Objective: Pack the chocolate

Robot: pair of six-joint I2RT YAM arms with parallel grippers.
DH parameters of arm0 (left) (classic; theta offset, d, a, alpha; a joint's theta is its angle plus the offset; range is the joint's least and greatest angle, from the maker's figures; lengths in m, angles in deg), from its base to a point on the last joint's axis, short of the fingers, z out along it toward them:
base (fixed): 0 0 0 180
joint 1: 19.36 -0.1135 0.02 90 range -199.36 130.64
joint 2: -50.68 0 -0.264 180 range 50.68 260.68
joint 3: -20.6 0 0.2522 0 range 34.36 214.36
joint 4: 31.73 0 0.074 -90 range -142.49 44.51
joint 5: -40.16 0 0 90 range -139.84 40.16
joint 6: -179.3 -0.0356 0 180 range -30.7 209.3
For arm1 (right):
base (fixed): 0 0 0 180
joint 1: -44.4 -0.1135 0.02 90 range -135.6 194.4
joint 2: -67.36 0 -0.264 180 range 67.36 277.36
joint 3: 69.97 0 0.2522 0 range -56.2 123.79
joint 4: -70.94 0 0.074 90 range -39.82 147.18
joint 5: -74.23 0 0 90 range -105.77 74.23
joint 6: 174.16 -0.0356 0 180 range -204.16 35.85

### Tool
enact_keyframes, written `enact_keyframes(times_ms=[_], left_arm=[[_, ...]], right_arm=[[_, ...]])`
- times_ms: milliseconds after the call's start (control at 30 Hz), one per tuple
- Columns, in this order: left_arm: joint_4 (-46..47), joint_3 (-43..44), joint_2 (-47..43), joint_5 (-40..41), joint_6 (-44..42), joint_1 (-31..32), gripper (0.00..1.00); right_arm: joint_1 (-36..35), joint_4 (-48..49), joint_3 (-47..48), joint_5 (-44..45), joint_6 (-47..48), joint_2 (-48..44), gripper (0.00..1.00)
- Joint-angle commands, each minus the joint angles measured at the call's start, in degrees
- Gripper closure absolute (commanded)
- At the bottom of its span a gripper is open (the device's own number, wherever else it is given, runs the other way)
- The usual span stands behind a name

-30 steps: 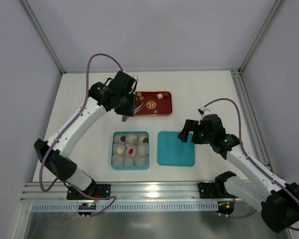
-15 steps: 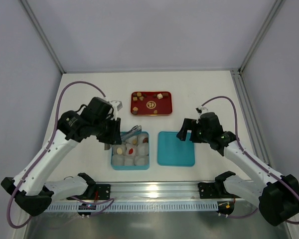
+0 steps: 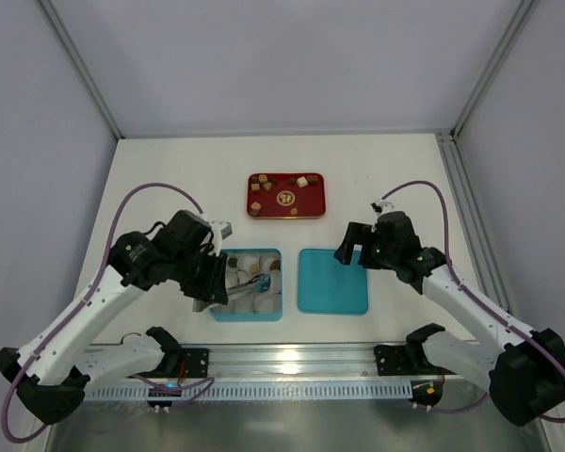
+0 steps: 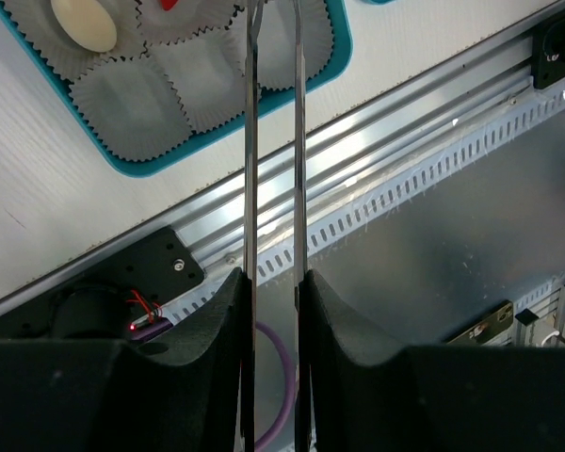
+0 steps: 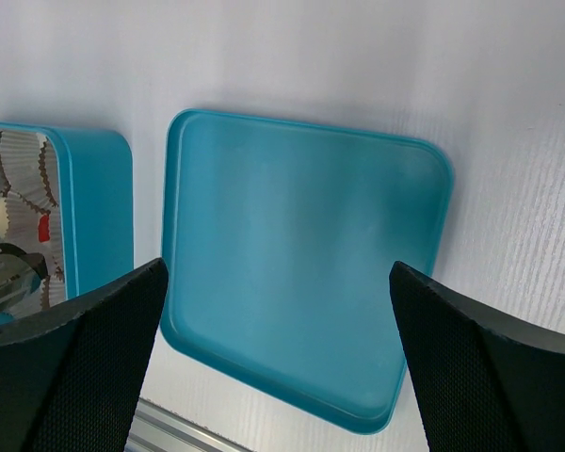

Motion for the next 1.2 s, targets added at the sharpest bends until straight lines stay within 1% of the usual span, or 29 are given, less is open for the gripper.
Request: enact_keyframes(times_ms=[0,167,433,667,700,900,1000,1033,1167], left_arm=[[1.8,-0.9,-1.1,-2.7,0.8,0.3,0.82],[3.7,-1.2,0.1,-2.8,1.3,1.2,0.80],[4.7,-0.8,1.7,-0.3,1.9,1.5,0.79],[4.4,-0.3,2.2,1.4,2.5,1.9,0.76],[4.4,-0.3,2.3,1.4,2.5,1.8,0.74],[4.4,-0.2,2.5,1.6,2.7,2.2,0.73],[4.4,-0.1,2.6,1.8,2.7,2.4,0.72],[4.4,-0.1,2.6,1.8,2.6,2.4,0.69],[4.3,0.1,2.9,2.0,2.8,2.5,0.69]], right_arm=[[-0.4,0.8,1.7,1.3,-0.6,-0.6,0.00],[-0.5,0.7,1.6,1.5,-0.6,-0.6,0.00],[-0.5,0.7,1.3,1.4,-0.4,-0.7,0.00],[-0.5,0.9,1.5,1.1,-0.2,-0.6,0.00],[-0.5,1.1,1.6,1.1,-0.1,-0.6,0.00],[-0.5,1.2,1.6,1.0,-0.1,-0.5,0.00],[-0.5,1.1,1.6,1.0,-0.1,-0.6,0.00],[-0.5,1.2,1.6,1.0,-0.1,-0.6,0.00],[-0.5,1.2,1.6,1.0,-0.1,-0.6,0.00]])
